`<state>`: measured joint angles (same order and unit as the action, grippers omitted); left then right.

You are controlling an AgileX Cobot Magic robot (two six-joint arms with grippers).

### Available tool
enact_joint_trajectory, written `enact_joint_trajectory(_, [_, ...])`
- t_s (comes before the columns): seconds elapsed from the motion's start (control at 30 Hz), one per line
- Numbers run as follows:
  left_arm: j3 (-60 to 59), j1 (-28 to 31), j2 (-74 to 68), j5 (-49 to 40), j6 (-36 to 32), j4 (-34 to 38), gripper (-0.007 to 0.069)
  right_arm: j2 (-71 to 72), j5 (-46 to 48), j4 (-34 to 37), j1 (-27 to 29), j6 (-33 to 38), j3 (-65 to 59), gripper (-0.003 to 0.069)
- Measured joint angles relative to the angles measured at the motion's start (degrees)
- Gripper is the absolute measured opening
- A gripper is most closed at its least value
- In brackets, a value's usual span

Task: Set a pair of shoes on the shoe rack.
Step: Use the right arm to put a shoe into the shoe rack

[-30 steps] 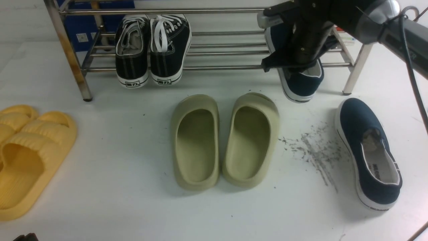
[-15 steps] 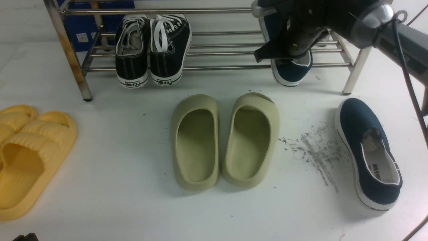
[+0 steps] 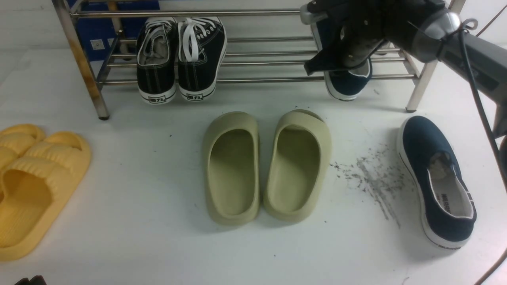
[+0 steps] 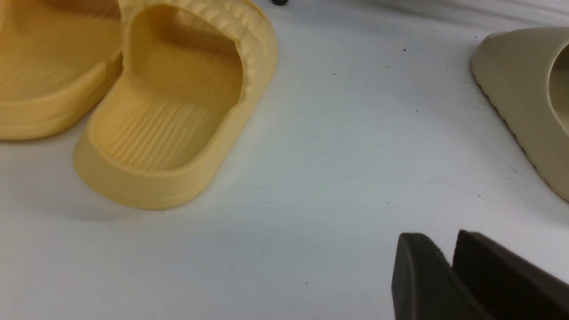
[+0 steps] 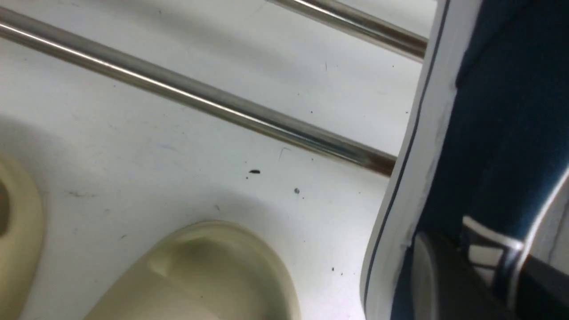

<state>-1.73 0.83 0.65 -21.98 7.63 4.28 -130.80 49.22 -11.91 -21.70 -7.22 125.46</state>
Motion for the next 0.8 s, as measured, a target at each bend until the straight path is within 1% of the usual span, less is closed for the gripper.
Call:
enact_joint_trajectory(0.03, [0.0, 0.0, 0.0, 0.0, 0.0, 0.0, 0.0128, 0.0, -0.7, -0.2, 0.0, -0.4, 0.1, 0.0175])
enact_joint_trajectory(0.07, [0.0, 0.0, 0.0, 0.0, 0.0, 0.0, 0.0128, 0.0, -1.3, -0.3, 0.0, -0.8, 0.0, 0.0201])
enact_joint_trajectory(0.1, [0.0, 0.0, 0.0, 0.0, 0.0, 0.0, 0.0128, 0.0, -1.6, -0.4, 0.0, -0.8, 0.0, 0.0208])
enact_joint_trajectory(0.13, [0.0, 0.0, 0.0, 0.0, 0.0, 0.0, 0.0128, 0.0, -2.2, -0.6, 0.0, -1.3, 0.5, 0.0263])
enact_joint_trajectory(0.2, [0.0, 0.0, 0.0, 0.0, 0.0, 0.0, 0.0128, 0.1, -2.2, -0.6, 0.0, -1.7, 0.6, 0.0326])
enact_joint_trajectory(0.33, [0.0, 0.0, 0.0, 0.0, 0.0, 0.0, 0.0128, 0.1, -1.7, -0.6, 0.0, -2.3, 0.6, 0.0396])
enact_joint_trajectory(0.43, [0.0, 0.0, 0.0, 0.0, 0.0, 0.0, 0.0130, 0.3, -0.8, -0.5, 0.0, -2.4, 0.6, 0.0407])
enact_joint_trajectory(0.63, [0.0, 0.0, 0.0, 0.0, 0.0, 0.0, 0.0134, 3.4, 4.5, 1.7, 0.0, -2.6, 0.5, 0.0412])
enact_joint_trajectory(0.73, [0.0, 0.0, 0.0, 0.0, 0.0, 0.0, 0.0138, 6.3, 8.1, 3.1, 0.0, -2.4, 0.5, 0.0401])
enact_joint_trajectory(0.8, [0.0, 0.0, 0.0, 0.0, 0.0, 0.0, 0.0143, 8.2, 11.6, 3.5, 0.0, -0.9, 0.6, 0.0379])
